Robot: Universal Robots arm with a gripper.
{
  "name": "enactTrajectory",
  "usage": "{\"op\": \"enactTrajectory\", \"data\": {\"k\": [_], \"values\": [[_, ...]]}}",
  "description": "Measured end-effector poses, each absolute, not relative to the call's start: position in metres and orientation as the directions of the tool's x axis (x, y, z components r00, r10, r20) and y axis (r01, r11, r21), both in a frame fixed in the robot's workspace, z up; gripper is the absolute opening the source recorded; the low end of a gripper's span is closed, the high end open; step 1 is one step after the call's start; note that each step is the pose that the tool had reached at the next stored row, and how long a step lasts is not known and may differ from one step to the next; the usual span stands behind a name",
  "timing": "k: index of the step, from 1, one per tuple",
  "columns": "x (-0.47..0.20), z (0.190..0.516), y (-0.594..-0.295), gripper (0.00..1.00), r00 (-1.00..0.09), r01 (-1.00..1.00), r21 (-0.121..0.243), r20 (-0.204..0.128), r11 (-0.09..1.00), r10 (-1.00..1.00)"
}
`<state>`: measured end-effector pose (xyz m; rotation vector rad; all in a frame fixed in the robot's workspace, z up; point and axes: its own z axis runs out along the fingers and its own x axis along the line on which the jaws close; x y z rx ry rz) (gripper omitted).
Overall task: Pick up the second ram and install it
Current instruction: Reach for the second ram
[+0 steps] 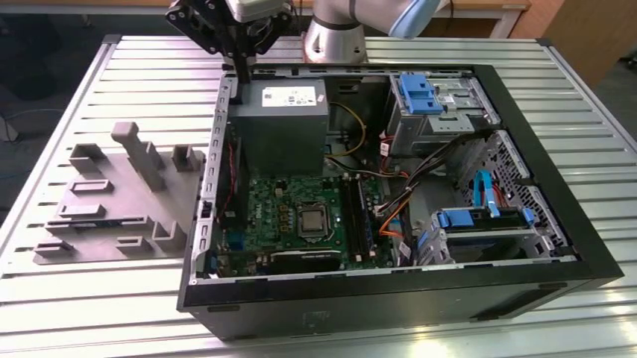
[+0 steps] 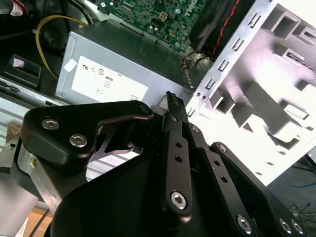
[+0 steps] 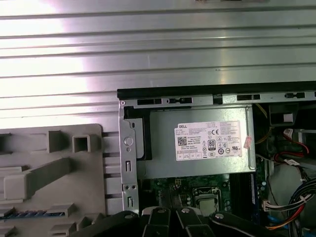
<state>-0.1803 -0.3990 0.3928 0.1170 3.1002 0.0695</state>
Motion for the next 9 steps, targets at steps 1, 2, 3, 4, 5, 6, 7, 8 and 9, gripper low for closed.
{"op": "enactTrajectory", "data": {"k": [1,2,3,4,5,6,7,8,9], "values": [[-0.182,0.393,-0.399,0.11,-0.996,0.075,0.046,-0.037,0.996,0.076],[-0.184,0.393,-0.399,0.11,-0.996,0.075,0.046,-0.038,0.996,0.076],[-0.186,0.393,-0.399,0.11,-0.996,0.075,0.046,-0.038,0.996,0.076],[-0.187,0.393,-0.399,0.11,-0.996,0.074,0.046,-0.039,0.996,0.076],[-0.189,0.393,-0.399,0.11,-0.996,0.074,0.047,-0.039,0.996,0.076],[-0.191,0.393,-0.399,0.11,-0.996,0.074,0.046,-0.039,0.996,0.076],[-0.193,0.393,-0.399,0.11,-0.996,0.074,0.047,-0.040,0.996,0.076],[-0.194,0.393,-0.399,0.11,-0.996,0.074,0.047,-0.040,0.996,0.076],[-0.196,0.393,-0.399,0.11,-0.996,0.074,0.047,-0.040,0.996,0.076]]}}
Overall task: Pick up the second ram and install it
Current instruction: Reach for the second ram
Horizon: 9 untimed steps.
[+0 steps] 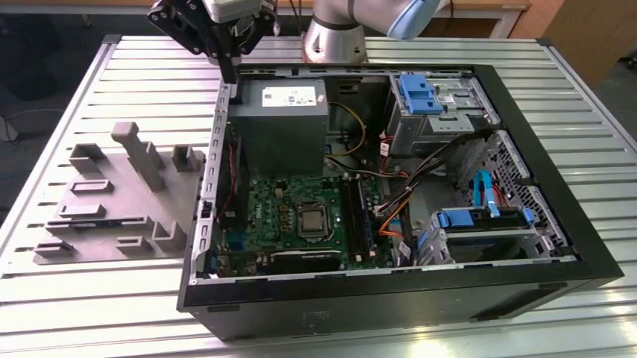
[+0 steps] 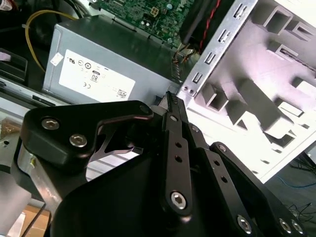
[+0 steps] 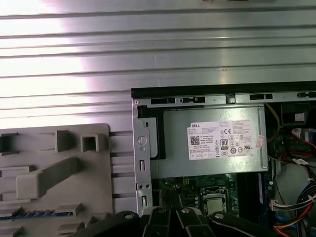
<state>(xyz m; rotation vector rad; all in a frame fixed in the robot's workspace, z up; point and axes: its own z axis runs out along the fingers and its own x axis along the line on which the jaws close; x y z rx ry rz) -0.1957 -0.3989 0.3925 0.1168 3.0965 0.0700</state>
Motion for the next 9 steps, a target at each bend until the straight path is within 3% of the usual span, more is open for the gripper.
{"op": "enactTrajectory", "data": {"k": [9], "values": [[-0.210,0.392,-0.399,0.11,-0.996,0.074,0.047,-0.042,0.996,0.076]]}}
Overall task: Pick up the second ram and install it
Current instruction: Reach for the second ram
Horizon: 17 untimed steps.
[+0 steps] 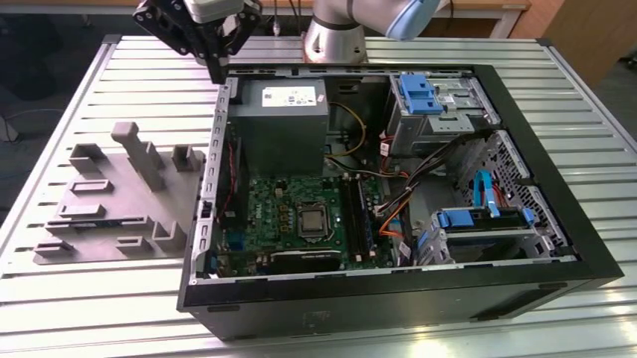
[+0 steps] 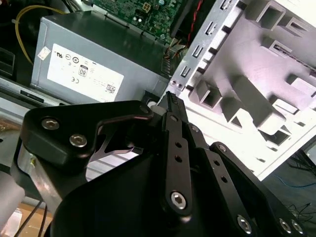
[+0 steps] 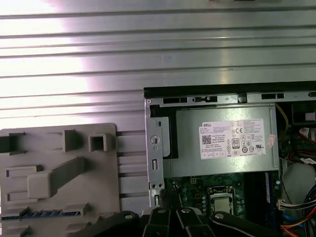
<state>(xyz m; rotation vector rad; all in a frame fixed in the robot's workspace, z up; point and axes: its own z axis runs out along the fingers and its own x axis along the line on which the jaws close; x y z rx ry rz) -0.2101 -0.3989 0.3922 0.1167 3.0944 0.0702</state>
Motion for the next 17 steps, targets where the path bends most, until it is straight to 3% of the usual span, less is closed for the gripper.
{"op": "enactTrajectory", "data": {"k": [17], "values": [[-0.248,0.390,-0.399,0.11,-0.996,0.074,0.047,-0.046,0.996,0.076]]}}
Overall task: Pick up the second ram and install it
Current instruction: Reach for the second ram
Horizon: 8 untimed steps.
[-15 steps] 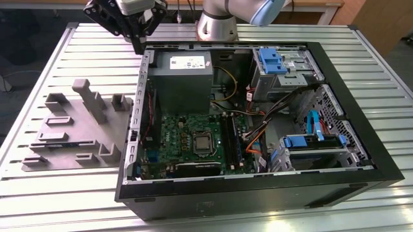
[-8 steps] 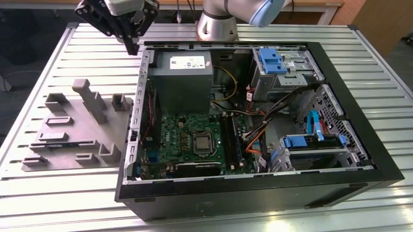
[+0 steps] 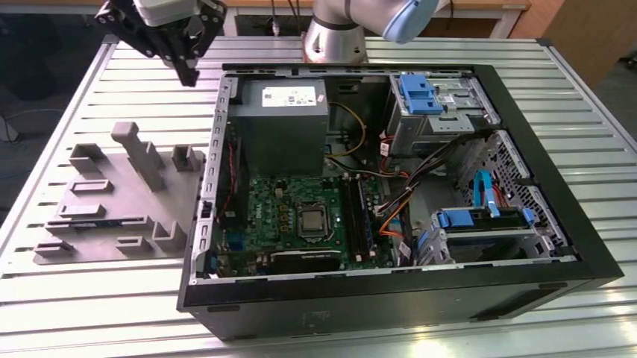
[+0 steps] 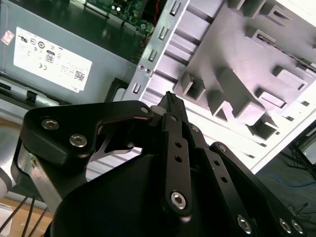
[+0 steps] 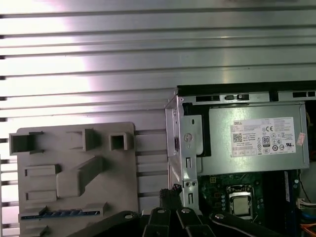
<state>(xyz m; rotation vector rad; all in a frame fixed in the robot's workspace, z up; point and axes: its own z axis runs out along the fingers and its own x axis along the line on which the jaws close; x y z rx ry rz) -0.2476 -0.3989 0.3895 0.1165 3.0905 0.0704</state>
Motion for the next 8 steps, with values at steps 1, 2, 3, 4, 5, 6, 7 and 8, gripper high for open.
{"op": "enactTrajectory", "data": {"k": [1,2,3,4,5,6,7,8], "values": [[-0.251,0.389,-0.399,0.11,-0.996,0.074,0.047,-0.047,0.996,0.076],[-0.254,0.389,-0.399,0.11,-0.996,0.074,0.047,-0.047,0.996,0.076],[-0.258,0.389,-0.399,0.11,-0.996,0.074,0.047,-0.047,0.996,0.076],[-0.261,0.389,-0.399,0.11,-0.996,0.074,0.047,-0.047,0.996,0.076],[-0.265,0.389,-0.399,0.11,-0.996,0.074,0.047,-0.048,0.996,0.076],[-0.268,0.389,-0.399,0.11,-0.996,0.074,0.047,-0.048,0.996,0.076],[-0.271,0.388,-0.399,0.11,-0.996,0.074,0.047,-0.048,0.996,0.076],[-0.274,0.388,-0.399,0.11,-0.996,0.074,0.047,-0.048,0.996,0.076]]}}
